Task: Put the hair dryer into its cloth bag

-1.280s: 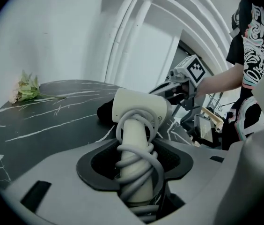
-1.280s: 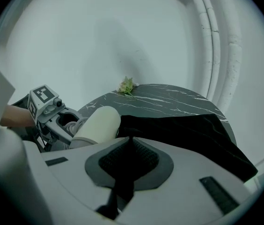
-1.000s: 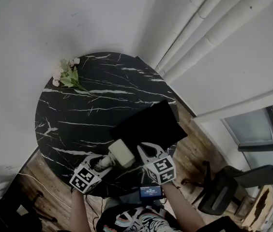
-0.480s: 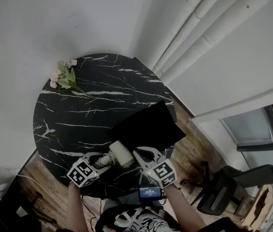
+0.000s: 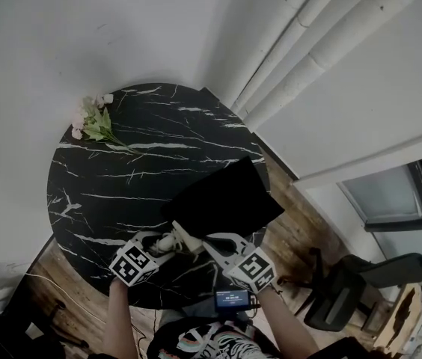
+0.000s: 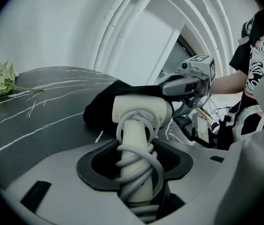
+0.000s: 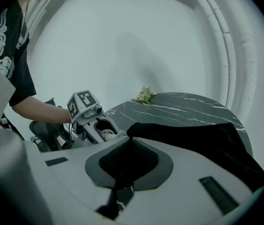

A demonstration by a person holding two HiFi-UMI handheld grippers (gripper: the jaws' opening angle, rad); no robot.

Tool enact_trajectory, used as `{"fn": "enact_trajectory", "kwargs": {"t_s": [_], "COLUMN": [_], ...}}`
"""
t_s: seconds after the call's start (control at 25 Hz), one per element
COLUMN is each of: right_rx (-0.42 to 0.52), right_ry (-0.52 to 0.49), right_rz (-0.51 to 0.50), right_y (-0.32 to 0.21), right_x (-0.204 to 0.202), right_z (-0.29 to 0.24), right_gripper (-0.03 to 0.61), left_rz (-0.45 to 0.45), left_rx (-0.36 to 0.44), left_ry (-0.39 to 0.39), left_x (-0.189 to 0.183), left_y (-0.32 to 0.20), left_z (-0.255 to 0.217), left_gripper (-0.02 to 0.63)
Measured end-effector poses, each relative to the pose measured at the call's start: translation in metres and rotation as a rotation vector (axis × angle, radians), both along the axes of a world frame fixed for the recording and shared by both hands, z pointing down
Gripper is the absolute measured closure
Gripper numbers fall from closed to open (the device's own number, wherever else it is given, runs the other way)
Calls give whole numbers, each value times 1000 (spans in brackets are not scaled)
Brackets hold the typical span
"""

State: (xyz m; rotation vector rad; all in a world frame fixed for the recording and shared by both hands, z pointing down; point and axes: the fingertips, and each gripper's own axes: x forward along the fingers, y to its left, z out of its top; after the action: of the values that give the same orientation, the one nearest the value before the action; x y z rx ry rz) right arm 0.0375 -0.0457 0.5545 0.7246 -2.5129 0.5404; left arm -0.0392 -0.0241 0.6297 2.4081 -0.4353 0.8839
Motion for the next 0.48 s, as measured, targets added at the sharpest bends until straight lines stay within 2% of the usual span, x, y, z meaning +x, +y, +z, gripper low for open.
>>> {"fn": "enact_trajectory", "kwargs": {"t_s": [0.2, 0.48], "right_rx": [-49, -66], "right_ry": [-21, -40], "right_rz": [0, -34], "right_y": [2, 5], "right_x": [-1, -9], "right_z": [0, -5], "right_gripper": [551, 551], "left_rz": [-32, -88], "left_rx": [10, 2], "left_ry": [-8, -2], "left_x": [7, 1], "left_y": [-8, -13], "left_z": [-1, -4], "left_gripper": [379, 379]}}
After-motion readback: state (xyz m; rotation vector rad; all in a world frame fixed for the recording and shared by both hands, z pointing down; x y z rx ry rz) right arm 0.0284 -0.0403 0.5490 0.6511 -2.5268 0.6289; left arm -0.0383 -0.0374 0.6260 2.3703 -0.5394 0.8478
